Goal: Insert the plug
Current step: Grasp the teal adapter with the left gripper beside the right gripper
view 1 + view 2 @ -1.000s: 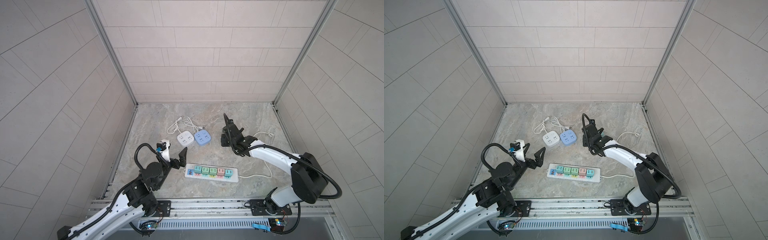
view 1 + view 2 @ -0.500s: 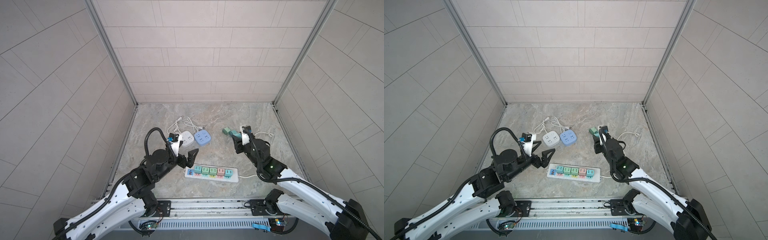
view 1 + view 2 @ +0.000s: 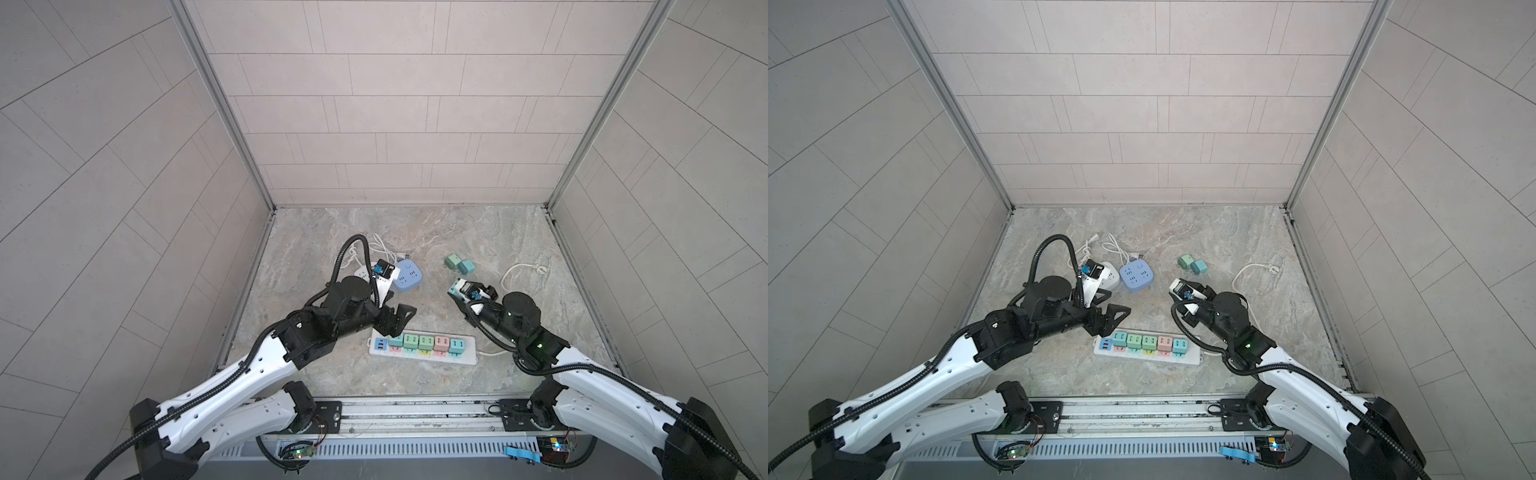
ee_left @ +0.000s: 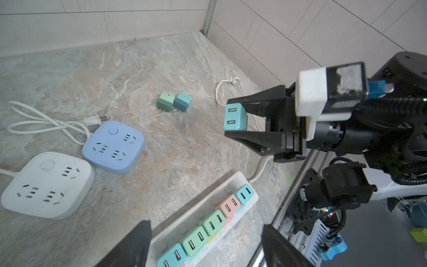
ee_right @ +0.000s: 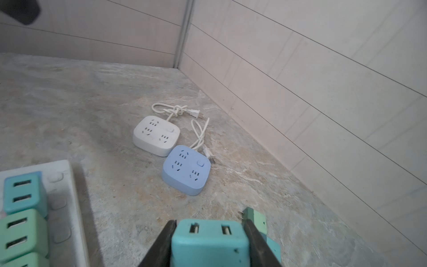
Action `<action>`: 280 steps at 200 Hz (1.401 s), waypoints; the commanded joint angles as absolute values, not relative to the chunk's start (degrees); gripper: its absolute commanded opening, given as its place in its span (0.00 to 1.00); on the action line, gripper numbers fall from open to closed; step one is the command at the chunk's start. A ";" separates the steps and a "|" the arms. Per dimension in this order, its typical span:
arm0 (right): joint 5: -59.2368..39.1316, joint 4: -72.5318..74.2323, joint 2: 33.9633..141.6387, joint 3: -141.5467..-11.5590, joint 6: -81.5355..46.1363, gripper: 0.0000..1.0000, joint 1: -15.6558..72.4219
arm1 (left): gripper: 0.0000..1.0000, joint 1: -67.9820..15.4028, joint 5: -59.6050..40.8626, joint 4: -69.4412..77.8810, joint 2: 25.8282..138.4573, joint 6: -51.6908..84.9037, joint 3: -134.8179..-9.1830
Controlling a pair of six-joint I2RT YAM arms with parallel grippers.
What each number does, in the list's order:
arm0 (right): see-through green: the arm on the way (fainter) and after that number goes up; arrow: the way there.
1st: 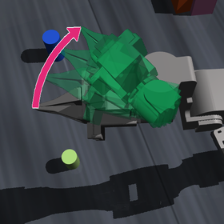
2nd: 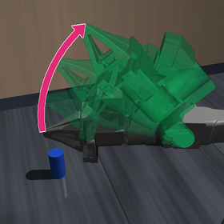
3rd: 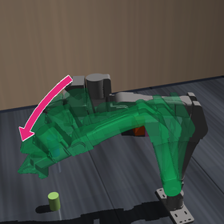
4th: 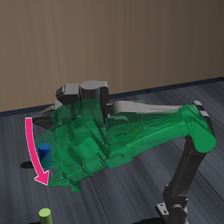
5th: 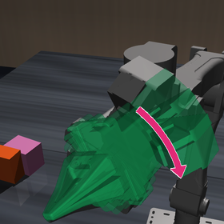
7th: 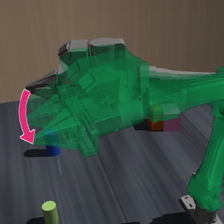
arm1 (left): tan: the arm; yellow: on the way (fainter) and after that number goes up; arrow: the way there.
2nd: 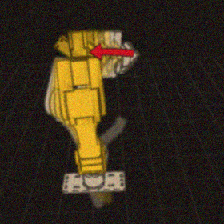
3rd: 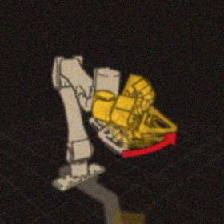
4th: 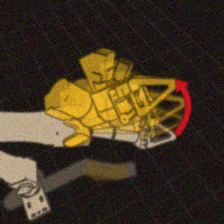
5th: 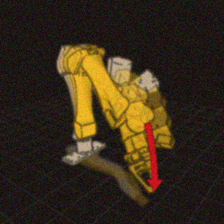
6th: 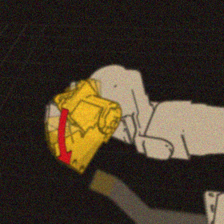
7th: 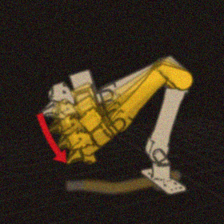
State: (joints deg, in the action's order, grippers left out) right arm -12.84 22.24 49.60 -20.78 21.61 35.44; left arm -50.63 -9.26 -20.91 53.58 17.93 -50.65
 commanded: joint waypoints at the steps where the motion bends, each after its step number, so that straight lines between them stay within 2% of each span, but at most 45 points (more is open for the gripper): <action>1: -22.18 22.33 48.20 -20.83 32.21 0.05 38.45 | 0.77 -50.62 -12.27 -22.47 55.79 16.83 -53.09; 49: -18.39 23.44 46.44 -20.82 38.19 0.05 47.82 | 0.72 -50.82 -16.59 -20.92 60.41 18.27 -54.04; 109: -14.40 24.69 49.65 -22.61 36.85 0.04 49.64 | 0.70 -51.94 -18.37 -17.63 61.42 19.32 -53.70; 188: -11.22 27.29 47.74 -22.66 35.68 0.04 54.01 | 0.69 -52.02 -19.83 -13.15 62.92 21.21 -52.98; 280: -7.55 29.25 52.46 -25.89 32.15 0.02 54.54 | 0.63 -52.54 -20.46 -14.10 64.15 20.08 -52.99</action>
